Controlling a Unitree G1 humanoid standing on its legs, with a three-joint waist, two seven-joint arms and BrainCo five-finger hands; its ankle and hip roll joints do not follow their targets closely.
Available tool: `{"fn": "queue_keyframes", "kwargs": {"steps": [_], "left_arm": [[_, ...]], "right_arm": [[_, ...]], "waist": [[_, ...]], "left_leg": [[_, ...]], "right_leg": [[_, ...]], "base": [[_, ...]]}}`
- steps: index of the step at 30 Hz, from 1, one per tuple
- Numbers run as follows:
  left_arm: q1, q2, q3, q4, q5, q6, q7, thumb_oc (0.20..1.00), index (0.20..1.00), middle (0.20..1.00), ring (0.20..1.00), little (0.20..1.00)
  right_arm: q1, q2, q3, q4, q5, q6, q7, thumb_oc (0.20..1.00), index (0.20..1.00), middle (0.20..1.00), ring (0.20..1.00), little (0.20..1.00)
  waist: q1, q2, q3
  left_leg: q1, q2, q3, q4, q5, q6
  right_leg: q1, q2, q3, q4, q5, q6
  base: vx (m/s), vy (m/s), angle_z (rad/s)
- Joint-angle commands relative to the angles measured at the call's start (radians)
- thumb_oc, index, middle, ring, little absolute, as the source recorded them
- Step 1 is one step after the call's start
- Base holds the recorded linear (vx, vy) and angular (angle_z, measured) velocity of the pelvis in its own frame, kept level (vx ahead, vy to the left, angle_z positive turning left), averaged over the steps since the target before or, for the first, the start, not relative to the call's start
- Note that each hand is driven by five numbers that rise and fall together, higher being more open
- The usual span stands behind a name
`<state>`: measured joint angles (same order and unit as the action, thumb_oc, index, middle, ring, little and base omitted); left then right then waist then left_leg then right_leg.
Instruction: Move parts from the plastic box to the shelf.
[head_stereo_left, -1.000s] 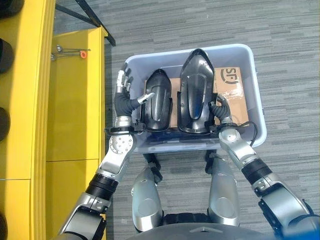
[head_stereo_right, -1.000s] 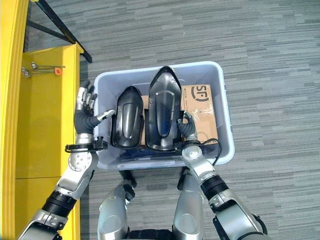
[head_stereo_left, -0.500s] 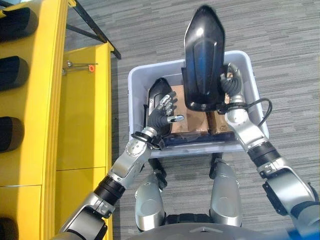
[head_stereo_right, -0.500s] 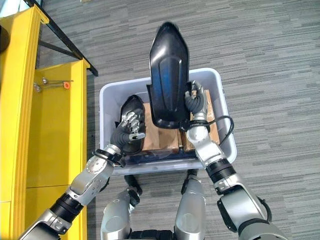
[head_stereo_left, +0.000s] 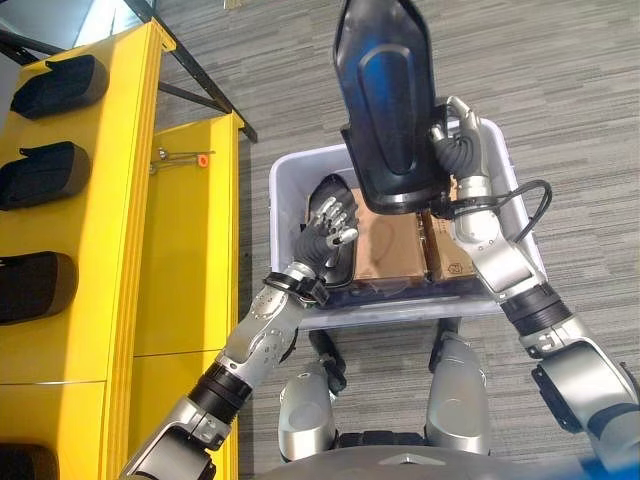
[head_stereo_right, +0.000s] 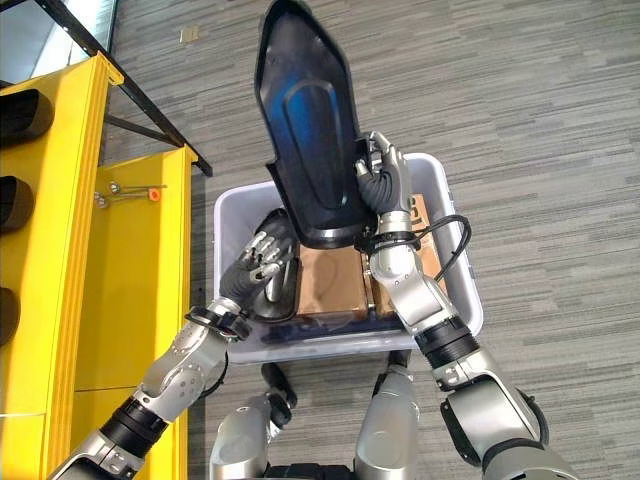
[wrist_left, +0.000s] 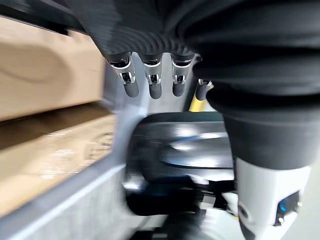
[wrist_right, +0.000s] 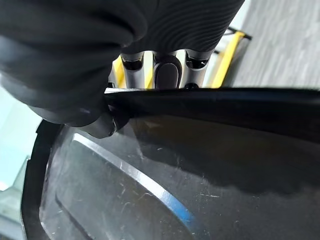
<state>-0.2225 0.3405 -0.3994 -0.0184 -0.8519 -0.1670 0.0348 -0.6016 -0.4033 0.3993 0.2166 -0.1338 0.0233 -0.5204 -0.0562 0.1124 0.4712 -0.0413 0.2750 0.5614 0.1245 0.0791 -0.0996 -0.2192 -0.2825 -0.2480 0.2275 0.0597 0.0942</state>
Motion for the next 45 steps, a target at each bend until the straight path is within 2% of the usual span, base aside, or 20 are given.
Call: {"fn": "queue_keyframes", "kwargs": {"steps": [1, 12, 15, 16, 25, 28, 31, 33, 34, 39, 45], "left_arm": [[0.018, 0.005, 0.014, -0.085, -0.008, -0.083, 0.029, 1.000, 1.000, 1.000, 1.000, 1.000], [-0.024, -0.013, 0.085, -0.141, 0.068, -0.103, 0.144, 1.000, 1.000, 1.000, 1.000, 1.000], [-0.051, -0.022, 0.103, -0.159, 0.069, -0.075, 0.159, 1.000, 1.000, 1.000, 1.000, 1.000], [-0.061, -0.028, 0.106, -0.164, 0.072, -0.052, 0.160, 1.000, 1.000, 1.000, 1.000, 1.000], [-0.077, -0.040, 0.077, -0.141, 0.070, 0.020, 0.241, 1.000, 1.000, 1.000, 1.000, 1.000], [-0.053, -0.046, 0.061, -0.149, 0.103, -0.035, 0.291, 1.000, 1.000, 1.000, 1.000, 1.000], [-0.021, -0.040, 0.082, -0.166, 0.121, -0.034, 0.352, 1.000, 1.000, 1.000, 1.000, 1.000], [-0.003, -0.033, 0.099, -0.165, 0.109, 0.025, 0.374, 1.000, 1.000, 1.000, 1.000, 1.000], [0.001, -0.028, 0.104, -0.153, 0.120, 0.058, 0.378, 1.000, 1.000, 1.000, 1.000, 1.000], [0.020, -0.017, 0.095, -0.102, 0.146, 0.099, 0.363, 1.000, 1.000, 1.000, 1.000, 1.000], [0.027, -0.025, 0.052, -0.033, 0.143, 0.072, 0.348, 1.000, 1.000, 1.000, 1.000, 1.000]], "right_arm": [[0.004, 0.063, 0.006, -0.058, -0.037, -0.082, -0.022, 0.200, 0.200, 0.200, 0.200, 0.200], [0.071, 0.070, 0.047, -0.036, -0.037, -0.095, 0.010, 0.200, 0.200, 0.200, 0.200, 0.200], [0.084, 0.071, 0.059, -0.036, -0.031, -0.088, -0.005, 0.200, 0.200, 0.200, 0.200, 0.200], [0.088, 0.075, 0.062, -0.029, -0.036, -0.100, -0.018, 0.200, 0.200, 0.200, 0.200, 0.200], [0.070, 0.085, 0.053, -0.062, -0.086, -0.134, -0.068, 0.200, 0.200, 0.200, 0.200, 0.200], [0.064, 0.094, 0.037, -0.107, -0.043, -0.167, -0.120, 0.200, 0.200, 0.200, 0.200, 0.200], [0.077, 0.090, 0.013, -0.147, -0.027, -0.194, -0.120, 0.200, 0.200, 0.200, 0.200, 0.200], [0.082, 0.089, 0.003, -0.193, -0.011, -0.191, -0.116, 0.200, 0.200, 0.200, 0.200, 0.200], [0.083, 0.089, -0.002, -0.220, -0.001, -0.192, -0.109, 0.200, 0.200, 0.200, 0.200, 0.200], [0.085, 0.082, -0.018, -0.285, 0.024, -0.184, -0.071, 0.200, 0.200, 0.200, 0.200, 0.200], [0.065, 0.078, -0.007, -0.333, 0.058, -0.148, -0.042, 0.200, 0.200, 0.200, 0.200, 0.200]], "waist": [[0.011, -0.053, -0.084], [0.013, -0.070, -0.104], [0.010, -0.075, -0.111], [0.009, -0.076, -0.113], [0.001, -0.078, -0.110], [0.004, -0.075, -0.104], [0.007, -0.073, -0.103], [0.009, -0.073, -0.104], [0.008, -0.074, -0.104], [0.009, -0.077, -0.104], [0.010, -0.079, -0.105]], "left_leg": [[0.019, 0.074, -0.051, 0.146, -0.173, -0.015], [0.031, 0.097, -0.050, 0.141, -0.166, -0.024], [0.033, 0.100, -0.051, 0.139, -0.164, -0.024], [0.033, 0.103, -0.050, 0.140, -0.163, -0.025], [0.034, 0.104, -0.048, 0.131, -0.163, -0.029], [0.038, 0.103, -0.046, 0.128, -0.161, -0.028], [0.044, 0.097, -0.047, 0.119, -0.159, -0.030], [0.045, 0.095, -0.047, 0.117, -0.159, -0.032], [0.046, 0.094, -0.047, 0.116, -0.161, -0.031], [0.044, 0.097, -0.046, 0.120, -0.165, -0.030], [0.046, 0.098, -0.042, 0.120, -0.165, -0.032]], "right_leg": [[0.038, -0.063, -0.044, 0.007, -0.089, 0.052], [0.045, -0.073, -0.058, 0.001, -0.083, 0.059], [0.045, -0.070, -0.056, 0.002, -0.083, 0.062], [0.045, -0.070, -0.057, 0.001, -0.083, 0.062], [0.044, -0.064, -0.051, -0.005, -0.082, 0.066], [0.051, -0.062, -0.053, -0.010, -0.081, 0.063], [0.060, -0.060, -0.057, -0.016, -0.081, 0.064], [0.061, -0.059, -0.058, -0.017, -0.081, 0.064], [0.061, -0.058, -0.058, -0.017, -0.082, 0.064], [0.059, -0.059, -0.058, -0.015, -0.086, 0.063], [0.061, -0.057, -0.054, -0.015, -0.087, 0.064]], "base": [[0.00, -0.034, 0.03], [-0.01, -0.014, 0.02], [0.00, -0.009, 0.02], [0.01, -0.026, 0.07], [0.00, -0.004, 0.01], [0.00, 0.000, 0.00], [0.00, 0.000, 0.00], [0.00, 0.000, 0.00], [0.00, 0.000, 0.00], [0.00, 0.000, 0.00], [0.00, 0.000, 0.00]]}}
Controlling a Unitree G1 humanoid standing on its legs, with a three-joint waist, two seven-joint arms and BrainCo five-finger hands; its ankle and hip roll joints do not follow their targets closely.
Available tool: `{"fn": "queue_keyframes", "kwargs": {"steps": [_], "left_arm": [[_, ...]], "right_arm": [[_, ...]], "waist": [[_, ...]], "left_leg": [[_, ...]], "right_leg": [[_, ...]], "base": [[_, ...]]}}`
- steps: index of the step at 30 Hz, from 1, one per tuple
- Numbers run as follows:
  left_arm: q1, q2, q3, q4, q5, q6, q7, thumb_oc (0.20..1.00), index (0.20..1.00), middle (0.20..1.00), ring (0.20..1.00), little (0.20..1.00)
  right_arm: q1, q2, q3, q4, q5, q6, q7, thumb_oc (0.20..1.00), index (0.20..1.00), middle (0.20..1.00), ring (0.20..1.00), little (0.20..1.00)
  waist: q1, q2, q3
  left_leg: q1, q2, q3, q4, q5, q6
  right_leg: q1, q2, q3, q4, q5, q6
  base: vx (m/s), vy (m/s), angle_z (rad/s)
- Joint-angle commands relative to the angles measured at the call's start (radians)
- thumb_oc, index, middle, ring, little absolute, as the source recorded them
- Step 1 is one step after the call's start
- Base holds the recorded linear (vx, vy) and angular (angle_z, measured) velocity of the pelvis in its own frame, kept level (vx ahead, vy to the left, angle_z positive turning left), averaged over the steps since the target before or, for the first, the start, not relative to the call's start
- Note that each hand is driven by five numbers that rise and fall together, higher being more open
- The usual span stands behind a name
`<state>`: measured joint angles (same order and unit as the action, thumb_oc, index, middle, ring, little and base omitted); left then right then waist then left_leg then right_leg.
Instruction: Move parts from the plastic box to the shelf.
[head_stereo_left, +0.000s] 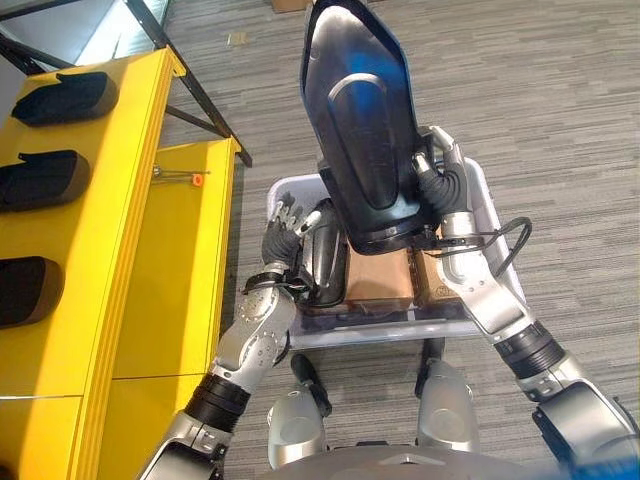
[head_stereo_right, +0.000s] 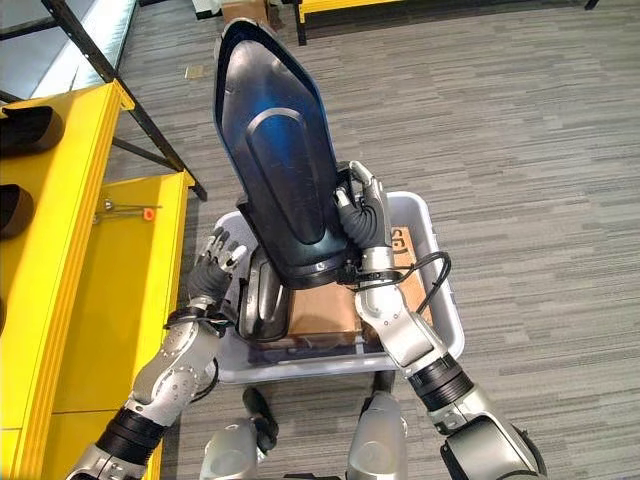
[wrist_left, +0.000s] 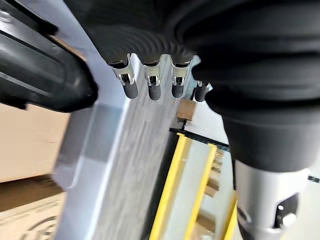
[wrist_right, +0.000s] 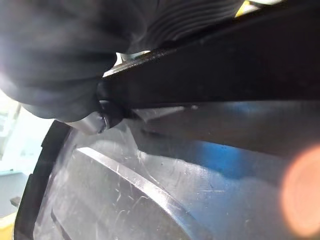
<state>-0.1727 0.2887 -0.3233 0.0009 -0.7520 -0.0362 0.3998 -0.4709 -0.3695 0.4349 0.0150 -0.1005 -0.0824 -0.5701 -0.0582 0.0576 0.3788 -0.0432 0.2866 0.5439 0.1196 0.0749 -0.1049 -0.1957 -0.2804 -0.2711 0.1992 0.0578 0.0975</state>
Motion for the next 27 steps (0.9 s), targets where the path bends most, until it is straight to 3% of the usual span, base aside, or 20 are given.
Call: {"fn": "queue_keyframes", "kwargs": {"steps": [1, 9, 16, 27], "left_arm": [[-0.025, 0.023, -0.031, -0.045, 0.046, -0.064, -0.020, 1.000, 1.000, 1.000, 1.000, 1.000], [-0.061, 0.007, -0.062, -0.041, 0.070, -0.118, -0.029, 1.000, 1.000, 1.000, 1.000, 1.000], [-0.089, 0.002, -0.065, -0.069, 0.085, -0.126, -0.040, 1.000, 1.000, 1.000, 1.000, 1.000], [-0.095, 0.005, -0.053, -0.100, 0.040, -0.116, -0.024, 1.000, 1.000, 1.000, 1.000, 1.000]], "right_arm": [[-0.073, 0.046, -0.037, -0.129, 0.035, -0.036, 0.012, 0.200, 0.200, 0.200, 0.200, 0.200], [-0.084, 0.058, -0.003, -0.144, 0.045, -0.001, 0.054, 0.200, 0.200, 0.200, 0.200, 0.200], [-0.079, 0.066, 0.014, -0.134, 0.031, 0.010, 0.046, 0.200, 0.200, 0.200, 0.200, 0.200], [-0.073, 0.066, 0.012, -0.128, 0.030, -0.037, 0.041, 0.200, 0.200, 0.200, 0.200, 0.200]], "waist": [[0.012, -0.024, -0.012], [0.006, -0.027, -0.015], [0.005, -0.029, -0.021], [0.002, -0.029, -0.022]], "left_leg": [[0.048, 0.086, -0.024, 0.124, -0.160, -0.027], [0.052, 0.089, -0.018, 0.124, -0.158, -0.028], [0.053, 0.089, -0.017, 0.121, -0.156, -0.028], [0.047, 0.089, -0.021, 0.122, -0.157, -0.025]], "right_leg": [[0.037, -0.059, -0.030, 0.013, -0.085, 0.060], [0.039, -0.054, -0.027, 0.013, -0.086, 0.059], [0.042, -0.053, -0.029, 0.012, -0.087, 0.060], [0.039, -0.049, -0.025, 0.018, -0.093, 0.058]], "base": [[0.00, 0.000, 0.00], [0.00, 0.000, 0.00], [0.00, 0.000, 0.00], [0.00, 0.000, 0.00]]}}
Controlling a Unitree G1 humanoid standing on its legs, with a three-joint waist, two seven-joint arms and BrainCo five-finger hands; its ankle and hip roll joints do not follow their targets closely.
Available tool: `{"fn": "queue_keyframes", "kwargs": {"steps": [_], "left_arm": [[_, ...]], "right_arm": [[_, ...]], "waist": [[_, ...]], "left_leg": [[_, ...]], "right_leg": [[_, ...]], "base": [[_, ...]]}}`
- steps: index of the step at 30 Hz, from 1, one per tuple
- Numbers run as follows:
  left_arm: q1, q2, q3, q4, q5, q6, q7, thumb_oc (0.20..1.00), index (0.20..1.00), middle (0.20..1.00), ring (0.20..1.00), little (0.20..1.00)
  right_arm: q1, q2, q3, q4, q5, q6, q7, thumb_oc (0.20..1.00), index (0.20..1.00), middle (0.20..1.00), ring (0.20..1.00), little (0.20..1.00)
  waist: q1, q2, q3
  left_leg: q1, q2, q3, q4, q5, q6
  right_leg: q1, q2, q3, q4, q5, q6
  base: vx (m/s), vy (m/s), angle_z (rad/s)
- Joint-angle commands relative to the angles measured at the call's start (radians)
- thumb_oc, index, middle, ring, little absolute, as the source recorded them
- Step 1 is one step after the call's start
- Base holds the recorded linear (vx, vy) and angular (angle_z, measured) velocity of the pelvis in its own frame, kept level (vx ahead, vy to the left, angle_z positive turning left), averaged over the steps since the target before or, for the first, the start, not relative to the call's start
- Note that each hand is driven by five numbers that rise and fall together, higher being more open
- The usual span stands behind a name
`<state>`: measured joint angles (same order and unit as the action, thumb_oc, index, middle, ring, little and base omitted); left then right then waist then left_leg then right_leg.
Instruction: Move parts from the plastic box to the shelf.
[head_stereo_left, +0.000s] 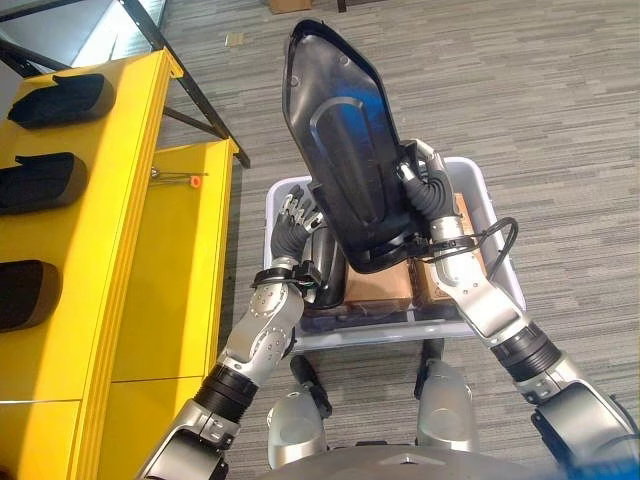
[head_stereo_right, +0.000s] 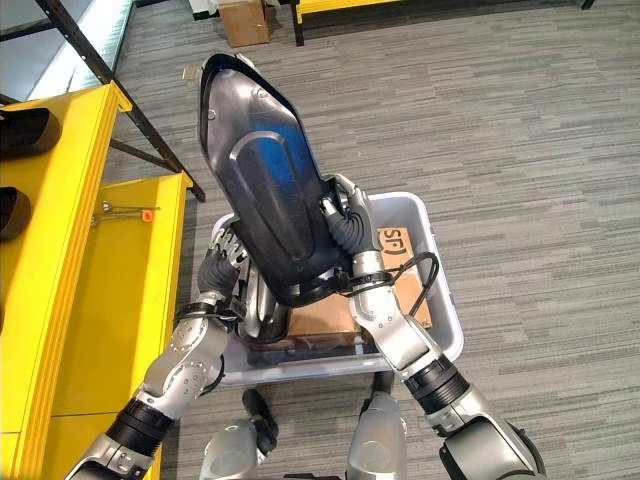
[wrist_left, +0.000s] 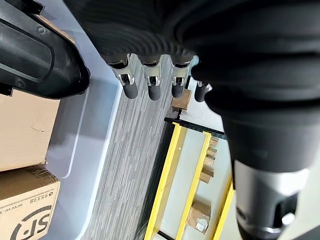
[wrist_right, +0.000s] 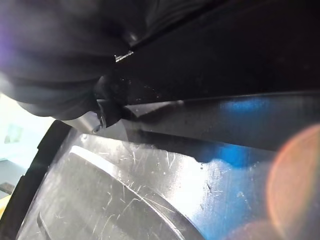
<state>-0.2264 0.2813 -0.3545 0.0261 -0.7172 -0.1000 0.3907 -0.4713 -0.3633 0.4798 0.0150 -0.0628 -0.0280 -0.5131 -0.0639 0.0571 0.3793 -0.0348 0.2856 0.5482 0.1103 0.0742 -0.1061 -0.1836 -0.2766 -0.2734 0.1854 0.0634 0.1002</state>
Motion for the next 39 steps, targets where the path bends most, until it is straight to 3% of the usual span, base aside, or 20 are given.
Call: {"fn": "queue_keyframes", "kwargs": {"steps": [1, 6, 14, 22, 27, 34, 38, 39], "left_arm": [[-0.041, 0.009, -0.022, -0.127, 0.000, -0.038, -0.020, 1.000, 1.000, 1.000, 1.000, 1.000], [-0.040, 0.003, -0.039, -0.116, -0.032, 0.037, -0.042, 1.000, 1.000, 1.000, 1.000, 1.000], [-0.035, 0.001, -0.083, -0.083, -0.043, 0.071, -0.095, 1.000, 1.000, 1.000, 1.000, 1.000], [-0.008, 0.019, -0.143, -0.076, -0.166, 0.127, -0.292, 1.000, 1.000, 1.000, 1.000, 1.000], [0.027, 0.040, -0.141, -0.099, -0.208, 0.111, -0.325, 1.000, 1.000, 1.000, 1.000, 1.000], [0.088, 0.086, -0.085, -0.209, -0.220, 0.070, -0.330, 1.000, 1.000, 1.000, 1.000, 1.000], [0.099, 0.101, -0.056, -0.230, -0.186, 0.007, -0.331, 1.000, 1.000, 1.000, 1.000, 1.000], [0.108, 0.107, -0.041, -0.240, -0.147, -0.039, -0.299, 1.000, 1.000, 1.000, 1.000, 1.000]], "right_arm": [[-0.072, 0.062, -0.037, -0.135, -0.009, -0.102, -0.011, 0.200, 0.200, 0.200, 0.200, 0.200], [-0.082, 0.064, -0.042, -0.182, -0.015, -0.118, 0.027, 0.200, 0.200, 0.200, 0.200, 0.200], [-0.113, 0.053, -0.032, -0.231, -0.062, -0.100, 0.027, 0.200, 0.200, 0.200, 0.200, 0.200], [-0.132, 0.024, -0.058, -0.239, -0.107, -0.203, 0.064, 0.200, 0.200, 0.200, 0.200, 0.200], [-0.136, -0.001, -0.073, -0.251, -0.115, -0.189, 0.060, 0.200, 0.200, 0.200, 0.200, 0.200], [-0.066, -0.031, -0.122, -0.203, -0.115, -0.155, -0.057, 0.200, 0.200, 0.200, 0.200, 0.200], [-0.020, -0.032, -0.151, -0.125, -0.121, -0.182, -0.094, 0.200, 0.200, 0.200, 0.200, 0.200], [-0.003, -0.032, -0.160, -0.089, -0.120, -0.178, -0.109, 0.200, 0.200, 0.200, 0.200, 0.200]], "waist": [[0.008, -0.028, -0.021], [0.008, -0.026, -0.017], [0.006, -0.022, -0.015], [0.002, -0.011, -0.013], [0.003, -0.002, -0.016], [0.014, 0.008, -0.022], [0.018, 0.008, -0.024], [0.021, 0.007, -0.024]], "left_leg": [[0.038, 0.091, -0.025, 0.132, -0.156, -0.024], [0.032, 0.093, -0.024, 0.139, -0.159, -0.023], [0.035, 0.090, -0.017, 0.137, -0.160, -0.022], [0.037, 0.084, -0.011, 0.138, -0.164, -0.018], [0.044, 0.075, -0.009, 0.134, -0.168, -0.013], [0.056, 0.063, -0.008, 0.124, -0.168, -0.003], [0.056, 0.059, -0.011, 0.120, -0.167, 0.001], [0.057, 0.056, -0.014, 0.116, -0.166, 0.003]], "right_leg": [[0.025, -0.054, -0.023, 0.035, -0.098, 0.055], [0.018, -0.056, -0.021, 0.046, -0.102, 0.055], [0.019, -0.053, -0.020, 0.043, -0.103, 0.054], [0.019, -0.061, -0.021, 0.045, -0.102, 0.056], [0.024, -0.066, -0.023, 0.046, -0.104, 0.057], [0.041, -0.074, -0.039, 0.043, -0.106, 0.054], [0.045, -0.076, -0.048, 0.043, -0.108, 0.053], [0.048, -0.077, -0.051, 0.043, -0.108, 0.053]], "base": [[0.00, 0.000, 0.00], [0.00, 0.000, 0.00], [0.00, 0.000, 0.00], [0.00, 0.016, 0.00], [0.01, 0.044, -0.02], [0.01, 0.025, 0.02], [0.00, 0.005, 0.02], [0.00, 0.000, 0.00]]}}
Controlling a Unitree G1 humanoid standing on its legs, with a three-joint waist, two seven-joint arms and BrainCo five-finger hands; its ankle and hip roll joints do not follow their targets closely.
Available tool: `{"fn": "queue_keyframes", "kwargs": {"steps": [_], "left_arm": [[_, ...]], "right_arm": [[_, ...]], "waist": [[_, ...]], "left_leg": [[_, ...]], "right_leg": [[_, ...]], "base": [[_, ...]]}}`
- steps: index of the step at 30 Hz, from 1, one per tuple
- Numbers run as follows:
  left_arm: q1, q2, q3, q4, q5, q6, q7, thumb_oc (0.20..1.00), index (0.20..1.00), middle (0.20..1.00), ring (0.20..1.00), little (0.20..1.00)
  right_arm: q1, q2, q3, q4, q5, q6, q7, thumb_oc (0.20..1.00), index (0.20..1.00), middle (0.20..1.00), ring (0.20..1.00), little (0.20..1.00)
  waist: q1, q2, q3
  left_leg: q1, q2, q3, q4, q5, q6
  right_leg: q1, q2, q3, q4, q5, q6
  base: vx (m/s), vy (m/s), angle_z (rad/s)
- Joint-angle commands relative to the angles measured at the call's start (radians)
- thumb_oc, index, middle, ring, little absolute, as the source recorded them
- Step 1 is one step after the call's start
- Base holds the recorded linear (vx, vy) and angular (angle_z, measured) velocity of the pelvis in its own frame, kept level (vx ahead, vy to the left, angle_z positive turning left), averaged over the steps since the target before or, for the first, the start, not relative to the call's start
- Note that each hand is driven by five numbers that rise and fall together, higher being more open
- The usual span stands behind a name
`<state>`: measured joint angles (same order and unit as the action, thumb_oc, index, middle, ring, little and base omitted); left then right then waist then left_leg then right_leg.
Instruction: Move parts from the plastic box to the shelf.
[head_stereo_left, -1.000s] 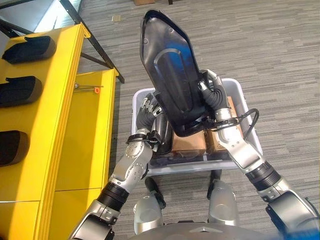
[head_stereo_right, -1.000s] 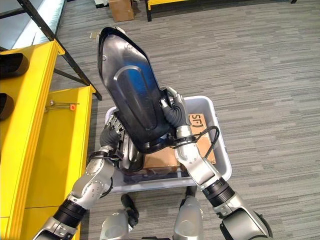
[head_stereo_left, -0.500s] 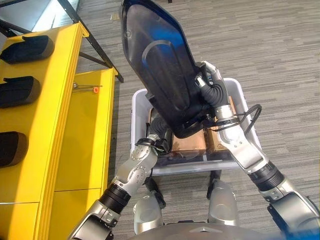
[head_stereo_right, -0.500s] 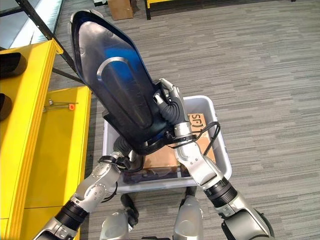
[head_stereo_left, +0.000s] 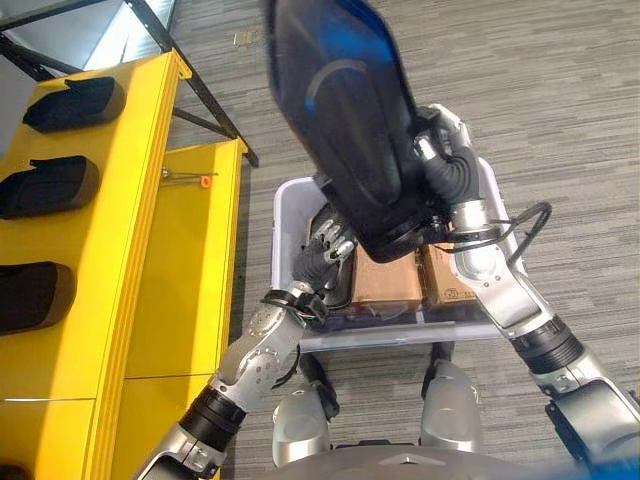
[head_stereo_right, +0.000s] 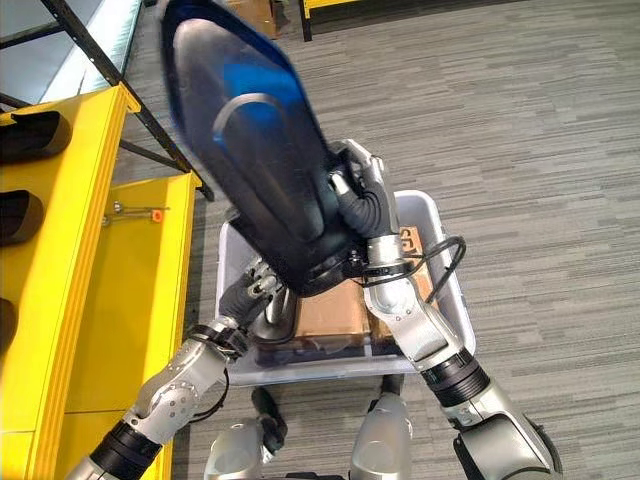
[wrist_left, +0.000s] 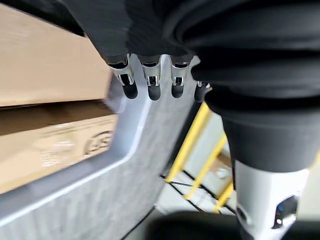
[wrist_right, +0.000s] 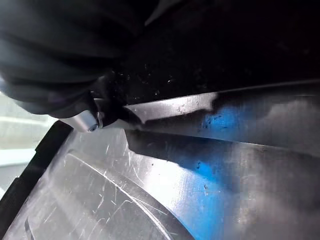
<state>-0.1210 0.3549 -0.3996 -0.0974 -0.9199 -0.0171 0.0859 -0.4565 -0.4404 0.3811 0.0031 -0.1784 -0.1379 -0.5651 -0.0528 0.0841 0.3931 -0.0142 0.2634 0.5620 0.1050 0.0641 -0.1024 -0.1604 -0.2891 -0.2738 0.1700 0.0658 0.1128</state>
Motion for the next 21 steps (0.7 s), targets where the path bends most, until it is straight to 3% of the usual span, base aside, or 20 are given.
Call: {"fn": "queue_keyframes", "kwargs": {"steps": [1, 5, 11, 16, 21], "left_arm": [[0.005, 0.035, 0.009, -0.121, 0.064, -0.128, 0.016, 1.000, 1.000, 1.000, 1.000, 1.000], [0.032, 0.065, 0.086, -0.149, 0.213, -0.223, 0.113, 1.000, 1.000, 1.000, 1.000, 1.000], [0.061, 0.091, 0.186, -0.167, 0.237, -0.267, 0.092, 1.000, 1.000, 1.000, 1.000, 1.000], [0.042, 0.069, 0.186, -0.180, 0.174, -0.253, 0.011, 1.000, 1.000, 1.000, 1.000, 1.000], [0.002, 0.044, 0.135, -0.177, 0.167, -0.221, -0.003, 1.000, 1.000, 1.000, 1.000, 1.000]], "right_arm": [[-0.012, 0.043, -0.063, -0.069, 0.000, -0.068, -0.060, 0.200, 0.200, 0.200, 0.200, 0.200], [0.039, 0.037, -0.085, -0.016, 0.051, -0.054, -0.083, 0.200, 0.200, 0.200, 0.200, 0.200], [0.098, 0.039, -0.103, 0.033, 0.074, -0.090, -0.075, 0.200, 0.200, 0.200, 0.200, 0.200], [0.104, 0.053, -0.076, 0.052, 0.071, -0.091, -0.069, 0.200, 0.200, 0.200, 0.200, 0.200], [0.080, 0.069, -0.050, 0.072, 0.075, -0.096, -0.066, 0.200, 0.200, 0.200, 0.200, 0.200]], "waist": [[0.011, -0.020, -0.039], [0.020, -0.021, -0.044], [0.032, -0.026, -0.056], [0.033, -0.032, -0.069], [0.026, -0.036, -0.074]], "left_leg": [[0.037, 0.078, -0.028, 0.121, -0.156, -0.001], [0.041, 0.071, -0.037, 0.110, -0.153, 0.000], [0.042, 0.067, -0.050, 0.103, -0.152, 0.001], [0.046, 0.070, -0.052, 0.102, -0.151, 0.000], [0.049, 0.072, -0.049, 0.099, -0.149, -0.002]], "right_leg": [[0.025, -0.064, -0.051, 0.058, -0.110, 0.040], [0.034, -0.061, -0.056, 0.052, -0.112, 0.038], [0.041, -0.061, -0.065, 0.050, -0.116, 0.037], [0.050, -0.058, -0.068, 0.045, -0.116, 0.037], [0.051, -0.052, -0.063, 0.042, -0.115, 0.039]], "base": [[0.00, 0.000, 0.00], [0.00, 0.000, 0.04], [0.00, -0.008, 0.08], [0.01, -0.010, 0.07], [0.00, -0.001, 0.01]]}}
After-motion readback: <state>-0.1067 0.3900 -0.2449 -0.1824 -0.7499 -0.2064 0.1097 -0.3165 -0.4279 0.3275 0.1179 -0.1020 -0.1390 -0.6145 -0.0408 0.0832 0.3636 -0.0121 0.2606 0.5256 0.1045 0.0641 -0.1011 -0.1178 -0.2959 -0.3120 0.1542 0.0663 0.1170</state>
